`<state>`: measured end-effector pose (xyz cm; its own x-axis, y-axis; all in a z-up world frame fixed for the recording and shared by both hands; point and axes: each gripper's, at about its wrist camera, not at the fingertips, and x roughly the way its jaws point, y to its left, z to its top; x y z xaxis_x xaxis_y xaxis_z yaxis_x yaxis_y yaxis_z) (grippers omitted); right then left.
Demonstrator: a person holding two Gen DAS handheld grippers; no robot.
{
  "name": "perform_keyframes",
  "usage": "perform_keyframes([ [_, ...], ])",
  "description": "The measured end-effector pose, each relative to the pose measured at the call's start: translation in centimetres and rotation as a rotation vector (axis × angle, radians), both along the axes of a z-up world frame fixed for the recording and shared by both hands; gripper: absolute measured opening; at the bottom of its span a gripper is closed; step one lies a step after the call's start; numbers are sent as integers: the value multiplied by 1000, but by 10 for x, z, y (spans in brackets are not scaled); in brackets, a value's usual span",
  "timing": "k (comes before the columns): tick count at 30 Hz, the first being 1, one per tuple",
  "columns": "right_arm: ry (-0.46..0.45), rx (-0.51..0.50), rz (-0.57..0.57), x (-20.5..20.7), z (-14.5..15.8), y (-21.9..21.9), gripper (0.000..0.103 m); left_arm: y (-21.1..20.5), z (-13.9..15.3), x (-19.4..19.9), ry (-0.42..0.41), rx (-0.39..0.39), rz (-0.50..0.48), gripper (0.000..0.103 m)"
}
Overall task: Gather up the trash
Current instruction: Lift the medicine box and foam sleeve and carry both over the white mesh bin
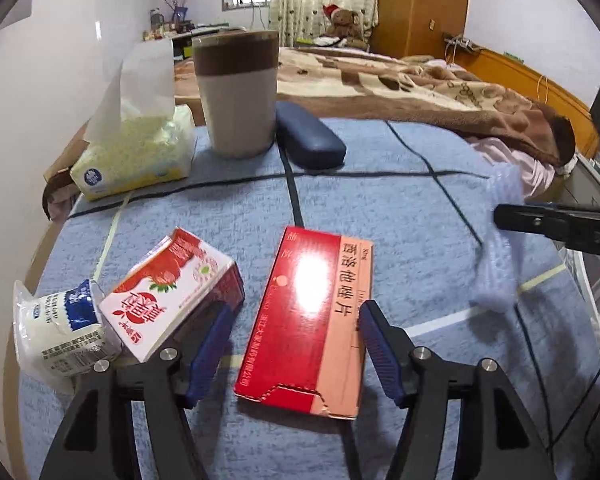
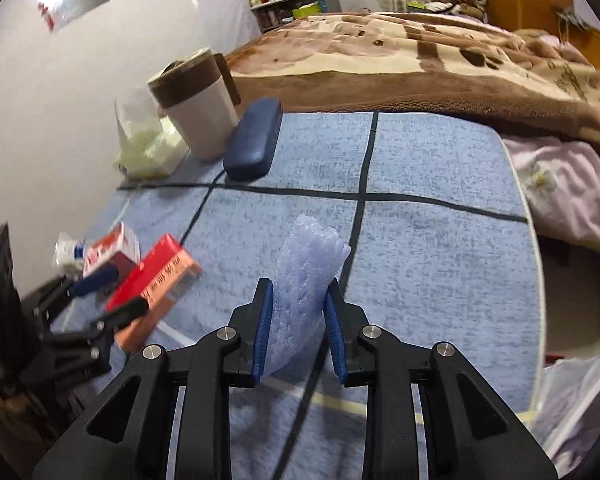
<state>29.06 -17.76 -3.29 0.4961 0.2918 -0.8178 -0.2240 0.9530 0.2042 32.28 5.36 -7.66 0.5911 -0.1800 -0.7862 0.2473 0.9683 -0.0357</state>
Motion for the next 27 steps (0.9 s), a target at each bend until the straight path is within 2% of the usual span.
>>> perform_keyframes([
  [2, 10, -52, 29, 1, -1, 4, 26, 1, -1, 3, 7, -17, -3, 69],
  [5, 29, -66, 36, 6, -7, 8, 27, -4, -5, 6, 36, -52, -31, 69],
  [7, 33, -20, 36, 9, -10, 9, 29, -11, -8, 6, 51, -63, -49, 69],
  [11, 42, 23, -6, 11, -19, 11, 31, -25, -13, 0, 54, -9, -81, 69],
  [12, 44, 30, -12, 12, -21, 13, 35, -27, -14, -1, 53, 2, -78, 69],
  [15, 69, 59, -22, 10, -31, 17, 58, -25, -15, 2, 55, 0, -51, 69],
  [16, 76, 54, -29, 9, -35, 19, 60, -25, -15, 3, 53, 1, -45, 68],
  [19, 61, 32, -39, 4, -36, 25, 60, -26, -15, 2, 42, 25, -31, 61],
  [24, 59, 33, -43, -6, -34, 29, 59, -24, -13, -1, 42, 4, -3, 61],
  [26, 38, -1, -31, -13, -34, 31, 42, -24, -13, -5, 42, -5, -4, 61],
  [27, 37, 4, -30, -13, -34, 30, 37, -24, -12, -6, 41, -7, -3, 61],
])
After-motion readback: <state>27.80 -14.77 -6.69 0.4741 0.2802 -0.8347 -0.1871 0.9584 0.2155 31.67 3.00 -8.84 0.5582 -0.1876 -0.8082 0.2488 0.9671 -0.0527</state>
